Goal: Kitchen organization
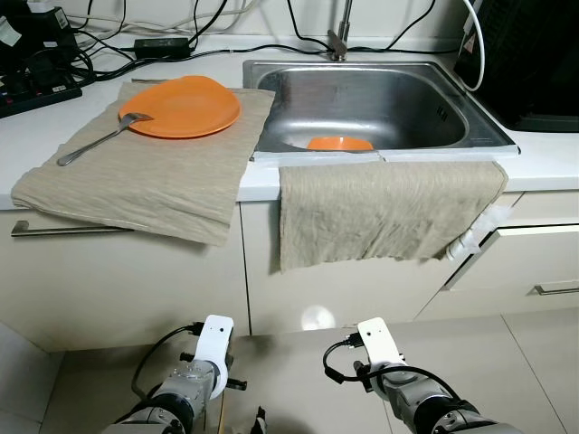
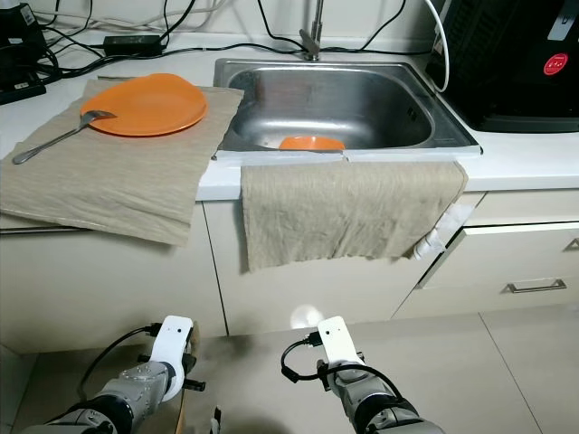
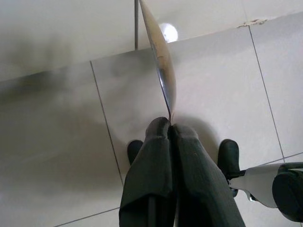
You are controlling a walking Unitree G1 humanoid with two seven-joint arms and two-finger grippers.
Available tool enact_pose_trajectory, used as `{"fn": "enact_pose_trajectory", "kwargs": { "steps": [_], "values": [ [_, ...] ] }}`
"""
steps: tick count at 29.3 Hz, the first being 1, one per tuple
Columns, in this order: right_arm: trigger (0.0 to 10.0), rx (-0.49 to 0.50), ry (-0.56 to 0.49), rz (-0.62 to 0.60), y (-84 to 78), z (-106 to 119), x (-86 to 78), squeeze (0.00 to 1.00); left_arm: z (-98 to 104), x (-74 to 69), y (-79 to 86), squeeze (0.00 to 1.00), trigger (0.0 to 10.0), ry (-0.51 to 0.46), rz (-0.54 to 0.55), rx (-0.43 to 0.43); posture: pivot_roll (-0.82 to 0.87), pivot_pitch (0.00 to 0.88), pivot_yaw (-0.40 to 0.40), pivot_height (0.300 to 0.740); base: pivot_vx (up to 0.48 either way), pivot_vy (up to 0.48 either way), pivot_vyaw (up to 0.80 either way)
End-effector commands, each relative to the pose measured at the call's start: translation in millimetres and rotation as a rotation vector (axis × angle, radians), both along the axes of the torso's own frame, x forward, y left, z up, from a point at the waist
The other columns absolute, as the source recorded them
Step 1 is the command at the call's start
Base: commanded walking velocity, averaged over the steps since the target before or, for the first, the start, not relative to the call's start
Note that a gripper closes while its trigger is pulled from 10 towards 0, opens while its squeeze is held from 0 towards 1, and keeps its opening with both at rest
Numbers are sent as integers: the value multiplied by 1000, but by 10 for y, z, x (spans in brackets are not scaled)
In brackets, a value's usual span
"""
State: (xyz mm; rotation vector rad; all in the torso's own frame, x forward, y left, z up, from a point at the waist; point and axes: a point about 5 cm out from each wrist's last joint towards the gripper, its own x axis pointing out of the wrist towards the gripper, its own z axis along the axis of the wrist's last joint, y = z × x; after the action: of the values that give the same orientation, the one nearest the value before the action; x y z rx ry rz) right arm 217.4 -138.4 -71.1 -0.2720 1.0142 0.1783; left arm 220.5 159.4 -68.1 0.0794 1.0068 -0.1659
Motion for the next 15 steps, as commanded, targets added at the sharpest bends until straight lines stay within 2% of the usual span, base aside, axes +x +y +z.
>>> {"fn": "enact_pose_trajectory", "kwargs": {
  "steps": [1,15],
  "values": [
    [10000,-6,6,-9,-17,4,8,0,-25,-43,1,0,10000,17,-13,3,95,0,-36,740,0,0,0],
    [10000,-8,6,-14,-23,2,4,0,-28,-47,-2,0,10000,20,-15,2,88,0,-34,740,0,0,0]
  ]
}}
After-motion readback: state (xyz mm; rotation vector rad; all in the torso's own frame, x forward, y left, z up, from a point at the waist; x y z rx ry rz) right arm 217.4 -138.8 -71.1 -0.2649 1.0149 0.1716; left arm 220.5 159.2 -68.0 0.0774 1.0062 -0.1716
